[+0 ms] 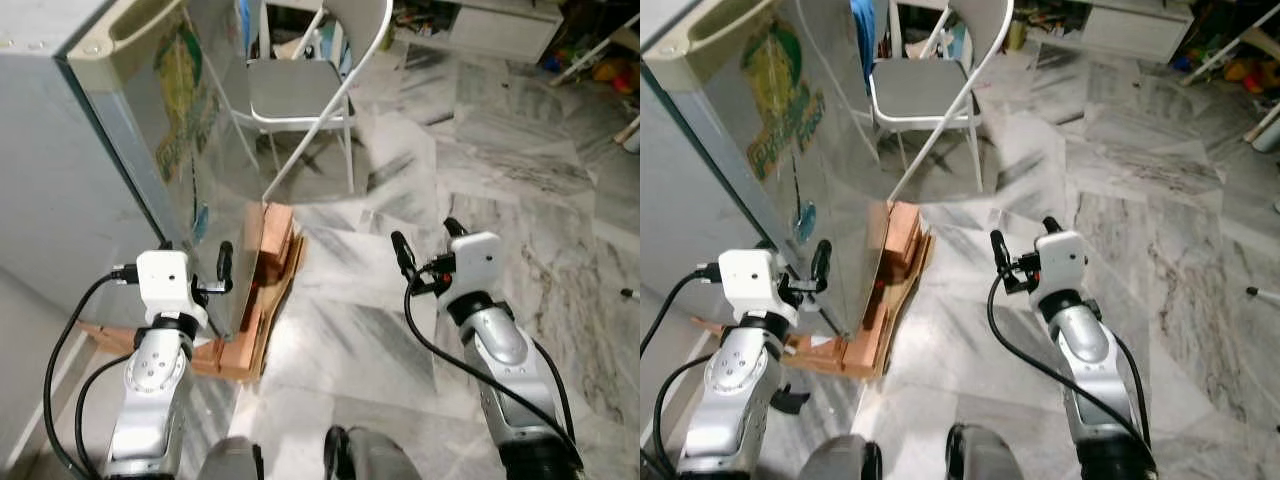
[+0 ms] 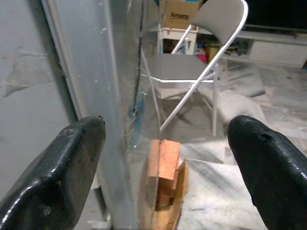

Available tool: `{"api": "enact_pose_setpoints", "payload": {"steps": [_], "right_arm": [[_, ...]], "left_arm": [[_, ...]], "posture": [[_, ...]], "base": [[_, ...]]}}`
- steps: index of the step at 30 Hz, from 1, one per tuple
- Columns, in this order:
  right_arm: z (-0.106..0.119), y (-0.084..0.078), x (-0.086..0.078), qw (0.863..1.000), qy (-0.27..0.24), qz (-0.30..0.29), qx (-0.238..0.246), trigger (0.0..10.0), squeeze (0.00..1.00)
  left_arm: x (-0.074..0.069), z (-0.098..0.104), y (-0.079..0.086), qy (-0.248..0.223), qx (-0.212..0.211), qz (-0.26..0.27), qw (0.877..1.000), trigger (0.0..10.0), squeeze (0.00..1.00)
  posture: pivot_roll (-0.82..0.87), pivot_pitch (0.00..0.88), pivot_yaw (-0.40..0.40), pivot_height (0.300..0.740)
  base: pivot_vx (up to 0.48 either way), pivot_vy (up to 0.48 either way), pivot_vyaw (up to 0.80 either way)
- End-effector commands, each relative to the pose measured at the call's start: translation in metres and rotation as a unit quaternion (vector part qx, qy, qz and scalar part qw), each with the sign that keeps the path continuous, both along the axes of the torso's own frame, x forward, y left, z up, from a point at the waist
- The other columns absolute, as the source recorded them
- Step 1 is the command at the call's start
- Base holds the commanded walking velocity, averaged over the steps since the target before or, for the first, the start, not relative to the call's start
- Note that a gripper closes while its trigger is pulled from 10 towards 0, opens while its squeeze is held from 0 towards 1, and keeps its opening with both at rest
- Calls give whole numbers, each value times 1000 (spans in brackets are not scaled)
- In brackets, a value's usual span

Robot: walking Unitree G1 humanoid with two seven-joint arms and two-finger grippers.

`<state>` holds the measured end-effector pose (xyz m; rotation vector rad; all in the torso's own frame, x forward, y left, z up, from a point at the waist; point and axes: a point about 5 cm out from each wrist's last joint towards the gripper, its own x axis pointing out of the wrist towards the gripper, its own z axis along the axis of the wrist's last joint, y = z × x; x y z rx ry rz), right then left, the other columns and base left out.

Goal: Restocking fridge

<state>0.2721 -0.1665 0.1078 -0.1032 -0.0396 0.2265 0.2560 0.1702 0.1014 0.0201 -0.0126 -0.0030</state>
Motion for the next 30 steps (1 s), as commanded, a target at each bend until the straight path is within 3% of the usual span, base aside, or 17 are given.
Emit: {"api": "enact_pose_setpoints", "payload": {"steps": [1,6,12,22,30], "right_arm": [[0,-4,-4,1000,7,-3,-4,10000,0],[-6,-6,-18,1000,27,2,-14,10000,0],[-10,-11,-32,998,54,12,-2,10000,0],[-14,5,-43,991,90,102,12,10000,0],[-18,13,-50,983,107,144,28,10000,0]], "left_arm": [[5,-2,5,2,7,4,1000,10000,0],[20,1,18,1,28,21,999,10000,0],[27,3,26,-5,35,20,999,10000,0],[48,7,41,-15,50,29,998,10000,0],[63,5,31,-14,57,15,998,10000,0]], "posture": [[41,124,-59,740],[19,121,-52,740],[10,122,-48,740],[-8,116,-56,740],[-4,120,-58,740]], "base": [[0,0,0],[0,0,0],[0,0,0],[0,0,0],[0,0,0]]}}
